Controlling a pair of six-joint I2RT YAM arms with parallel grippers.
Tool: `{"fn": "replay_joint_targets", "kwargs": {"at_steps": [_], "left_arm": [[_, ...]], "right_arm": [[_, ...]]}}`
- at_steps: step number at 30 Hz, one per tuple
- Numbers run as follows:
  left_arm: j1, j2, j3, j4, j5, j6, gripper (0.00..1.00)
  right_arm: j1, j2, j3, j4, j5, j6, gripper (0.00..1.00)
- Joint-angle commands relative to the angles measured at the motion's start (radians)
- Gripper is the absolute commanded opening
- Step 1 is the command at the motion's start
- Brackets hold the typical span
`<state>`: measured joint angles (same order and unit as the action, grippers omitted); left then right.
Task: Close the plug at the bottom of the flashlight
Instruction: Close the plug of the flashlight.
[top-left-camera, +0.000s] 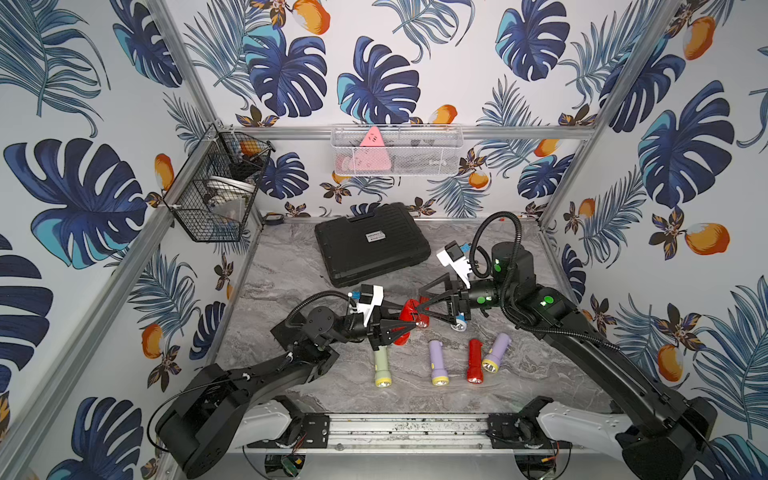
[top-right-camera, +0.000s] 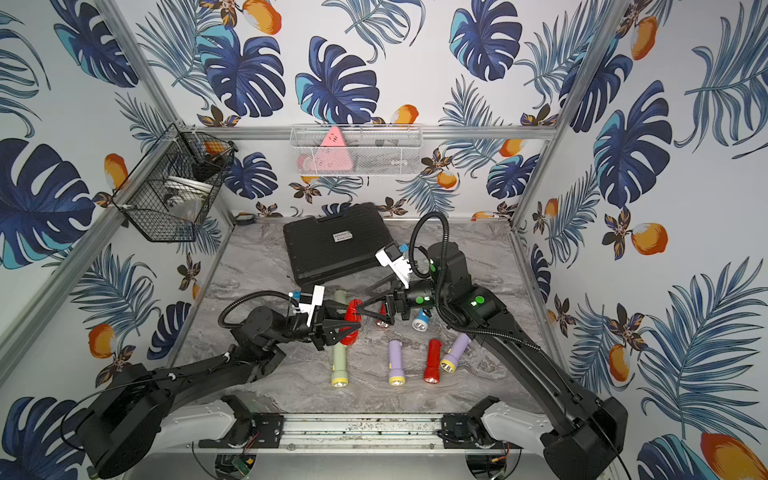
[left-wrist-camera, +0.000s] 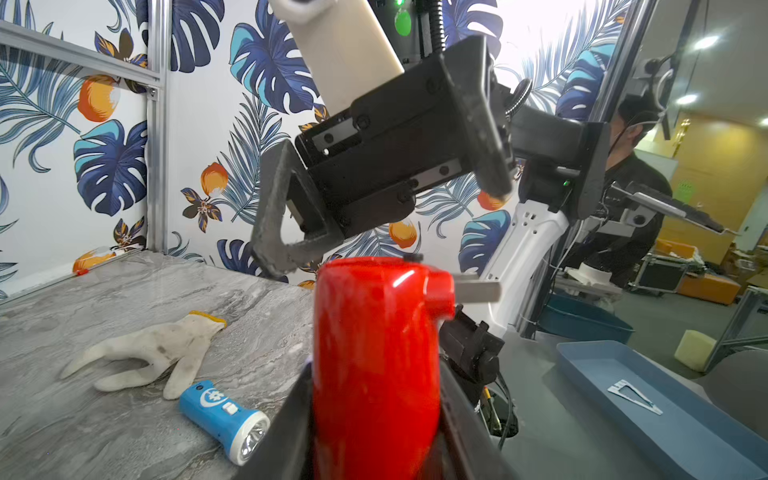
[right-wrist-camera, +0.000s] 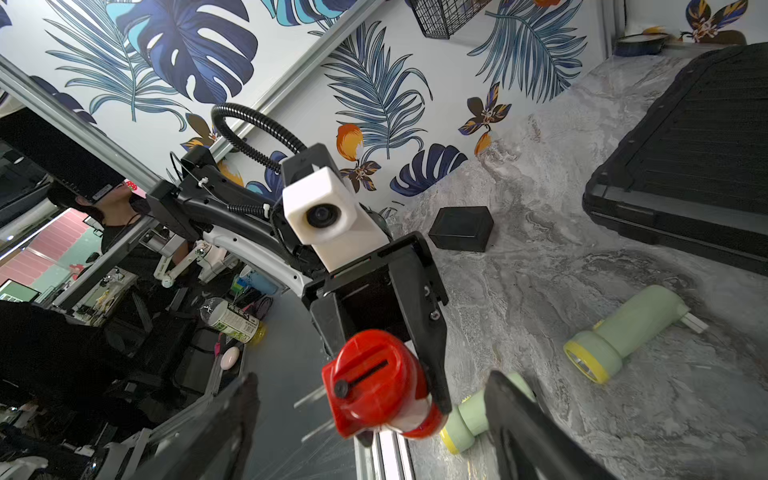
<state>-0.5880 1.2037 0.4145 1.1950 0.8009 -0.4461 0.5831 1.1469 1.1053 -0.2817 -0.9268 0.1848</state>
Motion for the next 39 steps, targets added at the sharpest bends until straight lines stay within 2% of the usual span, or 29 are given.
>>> {"fn": "replay_joint_targets", "kwargs": {"at_steps": [1,18,22,25,29,34,39], "left_arm": [[0.005,-0.020,0.016,0.031,0.050,-0.002,0.00],[0.005,-0.034,0.014,-0.055,0.096,0.033,0.00],[0.005,-0.024,0.007,-0.028,0.095,0.021,0.00],[0.005,-0.013,0.006,-0.005,0.100,0.006,0.00],[0.005,0.000,0.005,0.016,0.102,-0.002,0.00],[0.005,0.017,0.000,0.076,0.105,-0.036,0.00],[0.012,0.034,-0.007,0.141,0.100,-0.074,0.00]], "right_arm": [[0.003,0.001,0.000,-0.039,-0.011,-0.054,0.81],[0.027,0.004,0.001,0.040,-0.030,0.001,0.65],[0.042,0.024,-0.011,0.053,-0.027,-0.001,0.56],[0.043,0.022,-0.030,0.071,-0.027,0.009,0.54],[0.045,0.017,-0.032,0.063,-0.031,0.004,0.44],[0.044,-0.010,-0.049,0.057,-0.028,0.000,0.40],[0.044,-0.029,-0.077,0.074,-0.023,0.010,0.44]]}}
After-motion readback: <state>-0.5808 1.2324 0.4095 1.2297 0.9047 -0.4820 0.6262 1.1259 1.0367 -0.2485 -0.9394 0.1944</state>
